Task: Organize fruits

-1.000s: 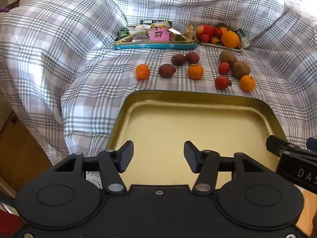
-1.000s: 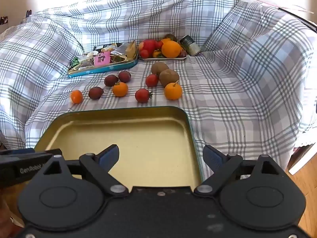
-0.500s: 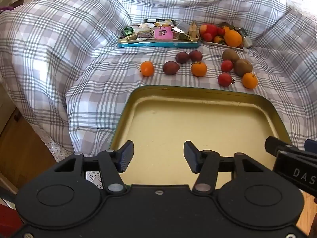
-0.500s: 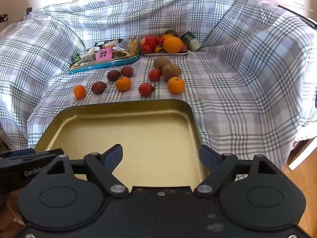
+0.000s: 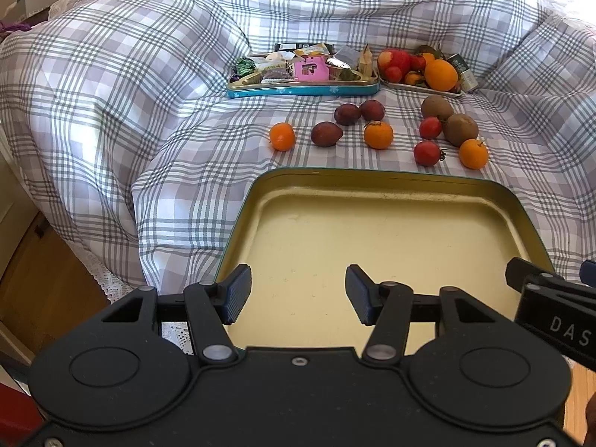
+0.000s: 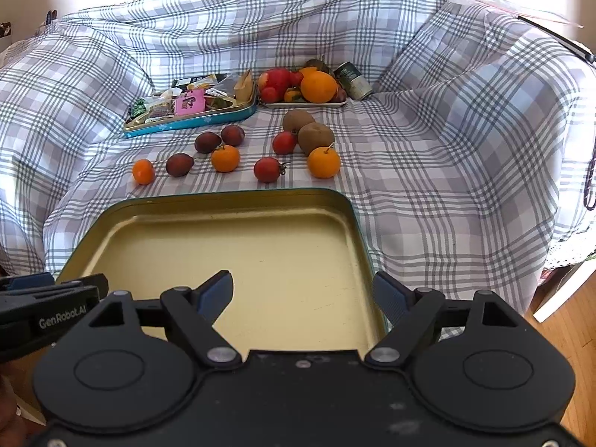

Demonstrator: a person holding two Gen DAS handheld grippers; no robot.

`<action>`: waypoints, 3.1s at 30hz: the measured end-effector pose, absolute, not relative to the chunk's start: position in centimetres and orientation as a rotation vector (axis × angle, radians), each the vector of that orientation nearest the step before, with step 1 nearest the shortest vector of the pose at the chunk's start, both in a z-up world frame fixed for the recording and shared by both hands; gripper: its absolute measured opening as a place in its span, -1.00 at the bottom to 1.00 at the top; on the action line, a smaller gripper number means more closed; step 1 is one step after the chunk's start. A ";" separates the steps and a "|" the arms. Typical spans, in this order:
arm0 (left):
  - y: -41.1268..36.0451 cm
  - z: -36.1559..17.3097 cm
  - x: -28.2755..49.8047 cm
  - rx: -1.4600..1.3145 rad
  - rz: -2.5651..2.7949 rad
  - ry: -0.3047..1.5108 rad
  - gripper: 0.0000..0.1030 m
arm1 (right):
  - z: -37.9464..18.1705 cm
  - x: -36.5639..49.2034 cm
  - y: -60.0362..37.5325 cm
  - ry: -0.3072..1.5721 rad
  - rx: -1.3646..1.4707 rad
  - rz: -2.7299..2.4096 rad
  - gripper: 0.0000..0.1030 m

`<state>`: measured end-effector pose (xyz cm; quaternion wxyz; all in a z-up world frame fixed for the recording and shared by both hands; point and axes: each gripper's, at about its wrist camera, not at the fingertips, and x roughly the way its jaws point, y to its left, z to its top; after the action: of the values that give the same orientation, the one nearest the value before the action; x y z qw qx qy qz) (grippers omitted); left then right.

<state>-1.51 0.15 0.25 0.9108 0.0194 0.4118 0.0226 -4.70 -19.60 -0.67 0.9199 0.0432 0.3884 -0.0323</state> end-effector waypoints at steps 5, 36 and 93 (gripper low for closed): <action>0.2 0.1 -1.6 0.039 0.046 0.853 0.17 | -0.8 -4.6 -19.6 0.808 0.094 -0.072 0.66; 0.1 0.4 -2.0 0.032 0.029 0.847 0.11 | -0.8 -4.5 -19.3 0.819 0.081 -0.049 0.60; 1.9 0.5 6.1 -0.023 0.039 0.821 0.05 | -1.8 0.6 -19.9 0.777 0.048 0.016 0.33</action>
<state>6.09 1.86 0.46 0.9167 -0.0114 0.3990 0.0191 0.57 -19.87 -1.80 0.9251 0.0233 0.3790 0.0080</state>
